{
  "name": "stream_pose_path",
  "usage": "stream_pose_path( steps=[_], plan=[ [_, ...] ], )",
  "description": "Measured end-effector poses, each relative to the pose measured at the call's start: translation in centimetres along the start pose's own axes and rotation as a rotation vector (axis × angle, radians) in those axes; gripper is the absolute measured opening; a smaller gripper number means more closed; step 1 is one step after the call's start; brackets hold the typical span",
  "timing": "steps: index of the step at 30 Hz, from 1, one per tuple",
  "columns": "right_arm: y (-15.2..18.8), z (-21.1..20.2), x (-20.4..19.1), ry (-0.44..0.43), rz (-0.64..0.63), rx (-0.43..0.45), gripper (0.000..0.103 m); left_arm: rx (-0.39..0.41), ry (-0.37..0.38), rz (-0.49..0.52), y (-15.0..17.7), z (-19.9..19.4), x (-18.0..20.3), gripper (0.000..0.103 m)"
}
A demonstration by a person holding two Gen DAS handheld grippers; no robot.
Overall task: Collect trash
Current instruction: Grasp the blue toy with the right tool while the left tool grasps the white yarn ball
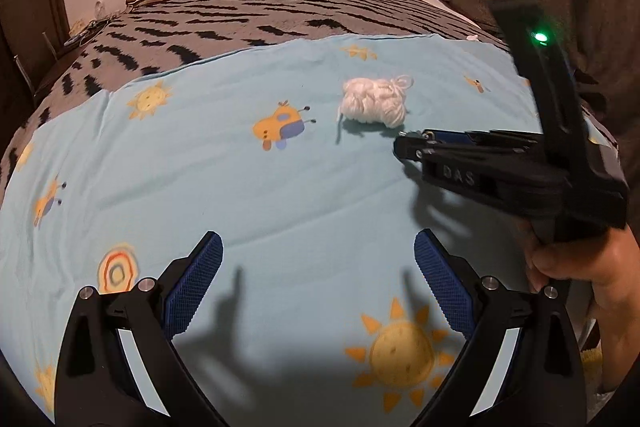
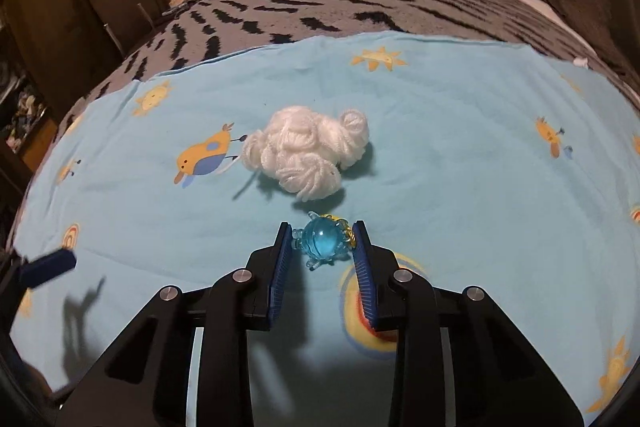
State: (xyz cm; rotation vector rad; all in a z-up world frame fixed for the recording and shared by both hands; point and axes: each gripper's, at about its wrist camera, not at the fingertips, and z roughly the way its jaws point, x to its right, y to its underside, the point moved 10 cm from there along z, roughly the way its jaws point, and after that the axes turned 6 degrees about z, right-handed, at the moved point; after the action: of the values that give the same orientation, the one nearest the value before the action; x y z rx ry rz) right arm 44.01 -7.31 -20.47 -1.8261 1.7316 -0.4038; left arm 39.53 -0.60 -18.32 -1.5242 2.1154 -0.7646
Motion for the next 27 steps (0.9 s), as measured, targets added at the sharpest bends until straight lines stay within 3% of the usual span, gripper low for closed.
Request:
stream_pose_path(
  steps=[6,14,21,24,27],
  plan=[
    [-2.0,-2.1,2.6,0.012,0.035,0.059,0.032,0.012,0.017,0.032,-2.8,1.8,1.2,0.091],
    [-4.4,-3.4,6.2,0.021,0.081,0.098,0.032,0.010,0.075,0.021,-7.1,5.7,3.0,0.082],
    [-4.9,-2.4,7.9,0.025,0.102,0.092,0.032,-0.012,0.088,0.004,-9.6,10.0,3.6,0.063],
    [-4.5,-1.9,8.4,0.020,0.111,0.080,0.032,-0.020,0.095,0.019,-9.6,10.9,4.2,0.050],
    [-4.1,-2.0,8.5,0.014,0.118,0.076,0.032,-0.019,0.088,0.024,-9.4,11.1,4.2,0.045]
  ],
)
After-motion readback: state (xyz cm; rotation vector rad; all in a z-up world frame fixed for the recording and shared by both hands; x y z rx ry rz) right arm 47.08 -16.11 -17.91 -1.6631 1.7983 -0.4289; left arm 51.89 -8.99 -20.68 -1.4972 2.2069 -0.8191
